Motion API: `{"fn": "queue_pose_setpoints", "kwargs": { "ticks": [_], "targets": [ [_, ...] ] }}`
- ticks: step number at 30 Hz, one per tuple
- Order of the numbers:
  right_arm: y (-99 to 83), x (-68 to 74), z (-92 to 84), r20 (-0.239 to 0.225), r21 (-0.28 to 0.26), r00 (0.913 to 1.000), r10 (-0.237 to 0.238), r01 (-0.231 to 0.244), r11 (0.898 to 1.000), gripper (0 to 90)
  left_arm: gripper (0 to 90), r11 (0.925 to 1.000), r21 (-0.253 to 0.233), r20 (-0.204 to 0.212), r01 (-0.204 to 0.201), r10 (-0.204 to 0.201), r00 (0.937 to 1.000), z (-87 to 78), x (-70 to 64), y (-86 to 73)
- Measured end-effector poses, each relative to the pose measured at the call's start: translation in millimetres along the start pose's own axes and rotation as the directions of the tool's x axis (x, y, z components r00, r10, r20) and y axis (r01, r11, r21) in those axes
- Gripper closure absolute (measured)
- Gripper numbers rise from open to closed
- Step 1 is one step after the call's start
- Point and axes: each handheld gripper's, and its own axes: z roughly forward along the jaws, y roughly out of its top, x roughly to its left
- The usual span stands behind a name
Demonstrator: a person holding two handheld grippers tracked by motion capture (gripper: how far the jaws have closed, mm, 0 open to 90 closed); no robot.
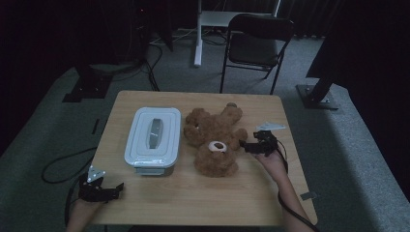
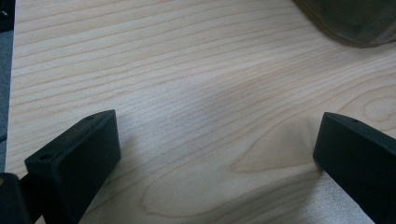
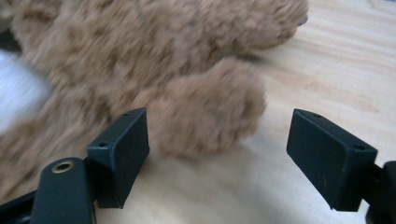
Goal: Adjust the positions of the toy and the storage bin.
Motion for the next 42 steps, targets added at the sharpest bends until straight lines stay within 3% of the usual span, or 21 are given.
{"fn": "queue_pose_setpoints", "kwargs": {
  "ticks": [4,10,15,18,20,22,25,26,27,29,33,36,38,42],
  "targets": [
    [12.6,-9.9,10.1,-0.016,0.008,0.9997,0.017,-0.017,1.0,20.1,1.4,1.0,0.0,0.0,0.0,0.0,1.0,0.0,0.0,0.0],
    [21.4,-22.7,24.5,-0.11,0.038,0.9926,0.052,-0.048,0.998,20.0,1.3,1.0,0.0,0.0,0.0,0.0,1.0,0.0,0.0,0.0],
    [20.6,-25.8,33.1,-0.149,0.085,0.9866,0.068,-0.055,0.995,20.1,1.4,1.0,0.0,0.0,0.0,0.0,1.0,0.0,0.0,0.0],
    [17.5,-26.7,32.8,-0.182,0.085,0.9802,0.079,-0.064,0.994,26.9,1.4,1.0,0.0,0.0,0.0,0.0,1.0,0.0,0.0,0.0],
    [15.2,-27.3,31.1,-0.205,0.077,0.9746,0.089,-0.075,0.994,37.2,1.4,1.0,0.0,0.0,0.0,0.0,1.0,0.0,0.0,0.0],
    [12.4,-26.3,28.8,-0.205,0.072,0.9759,0.074,-0.06,0.996,47.9,1.4,1.0,0.0,0.0,0.0,0.0,1.0,0.0,0.0,0.0],
    [8.5,-23.5,26.7,-0.168,0.082,0.9857,0.018,-0.004,0.997,76.7,1.4,1.0,0.001,0.0,0.0,0.0,1.0,-0.1,0.0,0.0],
    [6.9,-22.5,25.5,-0.171,0.083,0.9853,0.008,0.006,0.997,86.7,1.4,1.0,0.0,0.0,0.0,0.0,1.0,0.0,0.0,0.0],
    [5.1,-21.1,23.7,-0.162,0.077,0.9868,-0.005,0.017,0.997,89.7,1.4,1.0,0.001,0.0,0.0,0.0,1.0,-0.1,0.0,0.0],
    [2.4,-19.0,20.3,-0.165,0.065,0.9862,-0.01,0.021,0.998,90.0,1.4,1.0,0.001,0.0,0.0,0.0,1.0,-0.1,0.0,0.0],
    [-1.1,-13.4,14.5,-0.116,0.039,0.9914,-0.06,0.064,0.997,90.0,1.4,1.0,0.0,-0.001,0.001,-0.001,1.0,0.0,-0.1,0.0],
    [-5.3,-9.4,8.8,-0.096,0.027,0.9932,-0.066,0.069,0.997,90.0,1.4,1.0,0.001,-0.001,0.001,-0.001,1.0,-0.1,-0.1,0.0],
    [-9.9,-4.6,3.1,-0.093,0.039,0.9924,-0.081,0.085,0.996,90.0,1.4,1.0,0.001,-0.001,0.001,-0.001,1.0,-0.1,-0.1,0.0],
    [-23.9,4.9,-11.2,-0.136,0.063,0.988,-0.074,0.083,0.995,90.0,1.4,1.0,0.001,-0.001,0.001,-0.001,1.0,-0.1,-0.1,0.0]
  ]
}}
